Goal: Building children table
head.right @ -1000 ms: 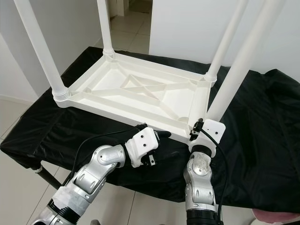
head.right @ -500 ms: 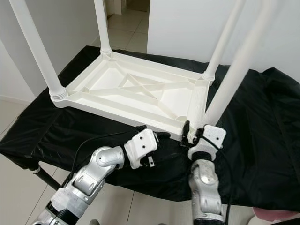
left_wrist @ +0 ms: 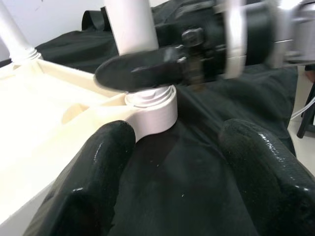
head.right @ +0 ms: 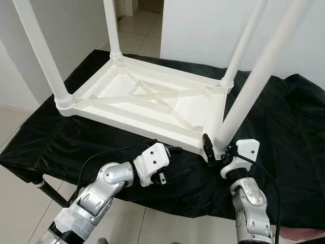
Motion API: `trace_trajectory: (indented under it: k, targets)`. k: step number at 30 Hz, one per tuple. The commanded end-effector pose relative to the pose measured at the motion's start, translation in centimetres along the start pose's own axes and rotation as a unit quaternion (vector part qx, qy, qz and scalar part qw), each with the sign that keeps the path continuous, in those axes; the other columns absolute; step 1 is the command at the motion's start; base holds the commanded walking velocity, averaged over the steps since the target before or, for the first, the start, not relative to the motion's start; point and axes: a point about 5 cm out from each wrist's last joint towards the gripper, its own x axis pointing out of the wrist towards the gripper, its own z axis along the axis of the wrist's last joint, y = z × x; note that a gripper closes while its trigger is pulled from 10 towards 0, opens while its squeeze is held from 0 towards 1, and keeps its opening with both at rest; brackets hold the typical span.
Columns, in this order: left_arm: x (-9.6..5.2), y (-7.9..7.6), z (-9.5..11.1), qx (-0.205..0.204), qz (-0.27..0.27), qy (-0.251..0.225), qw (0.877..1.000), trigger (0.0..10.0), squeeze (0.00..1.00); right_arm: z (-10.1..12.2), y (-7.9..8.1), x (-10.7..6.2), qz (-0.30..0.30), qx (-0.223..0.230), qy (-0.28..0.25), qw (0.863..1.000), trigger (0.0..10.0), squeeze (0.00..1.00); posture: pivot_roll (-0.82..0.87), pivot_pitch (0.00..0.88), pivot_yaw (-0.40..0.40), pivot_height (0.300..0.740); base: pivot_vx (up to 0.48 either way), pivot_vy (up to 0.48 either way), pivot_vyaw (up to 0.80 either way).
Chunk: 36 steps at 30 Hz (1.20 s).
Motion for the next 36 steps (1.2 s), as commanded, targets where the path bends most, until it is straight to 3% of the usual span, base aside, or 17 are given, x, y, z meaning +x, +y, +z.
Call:
trace_trajectory:
  k: [1,11,16,17,19,20,31,32,34,35,36]
  targets:
    - [0.2,0.1,0.2,0.007,0.007,0.001,1.000,10.0,0.00,-0.4,0.0,0.5,0.026,0.005,0.014,1.000,10.0,0.00,-0.09,0.000,-0.026,0.740,0.000,0.000,0.00]
    - [0.3,0.0,0.3,0.005,0.011,-0.002,1.000,10.0,0.00,-1.1,0.3,1.7,0.108,-0.009,0.046,0.993,10.0,0.00,-0.08,0.000,-0.037,0.740,0.000,0.000,0.00]
    - [0.1,0.0,0.3,0.005,0.013,0.000,1.000,10.0,0.00,-1.7,-0.4,1.5,0.127,-0.021,0.063,0.990,9.6,0.00,-0.07,0.000,-0.038,0.740,0.000,0.000,0.00]
    - [0.1,0.0,0.2,0.005,0.013,0.000,1.000,10.0,0.00,-1.7,-0.7,1.5,0.128,-0.025,0.065,0.989,4.2,0.00,-0.07,0.000,-0.038,0.740,0.000,0.000,0.00]
    - [0.1,0.0,0.2,0.005,0.013,0.001,1.000,10.0,0.00,-1.7,-0.8,1.5,0.129,-0.026,0.067,0.989,4.2,0.00,-0.07,0.000,-0.037,0.740,0.000,0.000,0.00]
    - [0.1,0.0,0.2,0.005,0.012,0.001,1.000,10.0,0.00,-1.8,-1.0,1.3,0.129,-0.027,0.068,0.989,0.0,0.00,-0.07,0.000,-0.037,0.740,0.000,0.000,0.00]
    - [0.1,0.0,0.2,0.006,0.010,0.000,1.000,10.0,0.00,-1.9,-1.5,1.1,0.080,-0.013,0.059,0.995,0.3,0.00,-0.08,0.000,-0.028,0.740,0.000,0.000,0.00]
    - [0.1,0.0,0.2,0.006,0.009,0.000,1.000,10.0,0.00,-1.8,-1.4,1.2,0.075,-0.010,0.055,0.996,4.5,0.00,-0.08,0.000,-0.025,0.740,0.000,0.000,0.00]
    - [0.1,0.0,0.2,0.006,0.009,0.000,1.000,10.0,0.00,-1.8,-1.4,1.2,0.075,-0.010,0.055,0.996,4.5,0.00,-0.08,0.000,-0.025,0.740,0.000,0.000,0.00]
    - [0.1,0.0,0.2,0.005,0.009,0.000,1.000,10.0,0.00,-1.8,-1.4,1.3,0.073,-0.009,0.054,0.996,10.0,0.00,-0.08,0.000,-0.025,0.740,0.000,0.000,0.00]
    - [0.1,0.0,0.2,0.005,0.009,0.001,1.000,10.0,0.00,-1.5,-1.0,1.6,0.050,-0.001,0.041,0.998,10.0,0.00,-0.08,0.000,-0.025,0.740,0.000,0.000,0.00]
